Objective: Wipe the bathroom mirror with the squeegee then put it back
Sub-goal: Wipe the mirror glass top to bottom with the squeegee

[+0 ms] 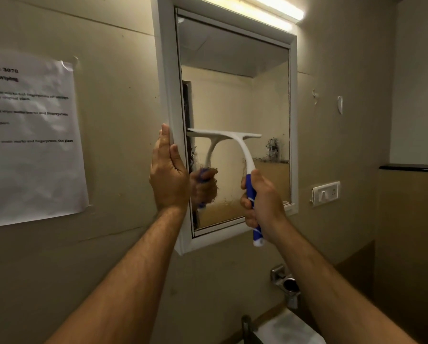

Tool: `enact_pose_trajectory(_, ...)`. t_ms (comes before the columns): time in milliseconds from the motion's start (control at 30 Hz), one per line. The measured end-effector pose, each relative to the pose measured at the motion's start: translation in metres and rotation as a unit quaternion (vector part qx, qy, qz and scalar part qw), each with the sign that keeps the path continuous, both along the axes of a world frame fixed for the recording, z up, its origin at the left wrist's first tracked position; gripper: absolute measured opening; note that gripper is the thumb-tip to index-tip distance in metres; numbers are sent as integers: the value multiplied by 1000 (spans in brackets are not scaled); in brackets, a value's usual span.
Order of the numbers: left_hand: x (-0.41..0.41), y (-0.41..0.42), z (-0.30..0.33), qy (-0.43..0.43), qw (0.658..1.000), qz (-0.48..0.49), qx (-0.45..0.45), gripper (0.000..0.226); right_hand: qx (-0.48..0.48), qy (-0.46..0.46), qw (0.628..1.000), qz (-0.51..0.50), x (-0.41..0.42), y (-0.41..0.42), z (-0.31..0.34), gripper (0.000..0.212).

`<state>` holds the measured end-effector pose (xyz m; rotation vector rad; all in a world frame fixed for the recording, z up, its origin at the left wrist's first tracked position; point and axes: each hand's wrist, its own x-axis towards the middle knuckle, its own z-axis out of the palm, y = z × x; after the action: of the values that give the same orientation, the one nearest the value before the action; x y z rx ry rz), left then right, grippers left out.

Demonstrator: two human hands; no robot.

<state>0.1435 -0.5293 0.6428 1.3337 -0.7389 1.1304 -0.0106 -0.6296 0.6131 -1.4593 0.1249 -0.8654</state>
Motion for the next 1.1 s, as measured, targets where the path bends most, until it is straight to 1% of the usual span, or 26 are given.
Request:
enact_pose_trajectory(167,-3,0,-1,8,1000,16,-3,44,17,38,999,6,-5,-2,-42,42)
enact_pose_trajectory(233,-3,0,0,10,1000,28,2,44,18,44,999,14,-9,-4,-47,41)
enact_pose_trajectory(400,-8,0,1,29,998,44,16,45,6,17,999,26,-11,-3,-12,42)
enact_pose_trajectory(533,-12,3,0,59,997,51,29,45,-7,30,999,24,-12,-3,6,40)
enact_pose_trajectory(600,-16,5,0,71,996,45,35,46,1,42,999,25,-14,-4,-2,41)
enact_pose_trajectory(700,-19,8,2,83,995,45,46,46,18,69,997,27,-19,-3,-31,41)
enact_pose_trajectory(833,-25,10,4,97,993,33,56,46,11,88,996,18,-26,2,-58,42)
enact_pose_trajectory(1000,-29,11,5,98,993,35,57,45,3,63,998,18,-26,-2,-27,41)
enact_pose_trajectory(1100,-27,10,5,97,993,35,52,45,-4,65,998,17,-22,-6,-18,42)
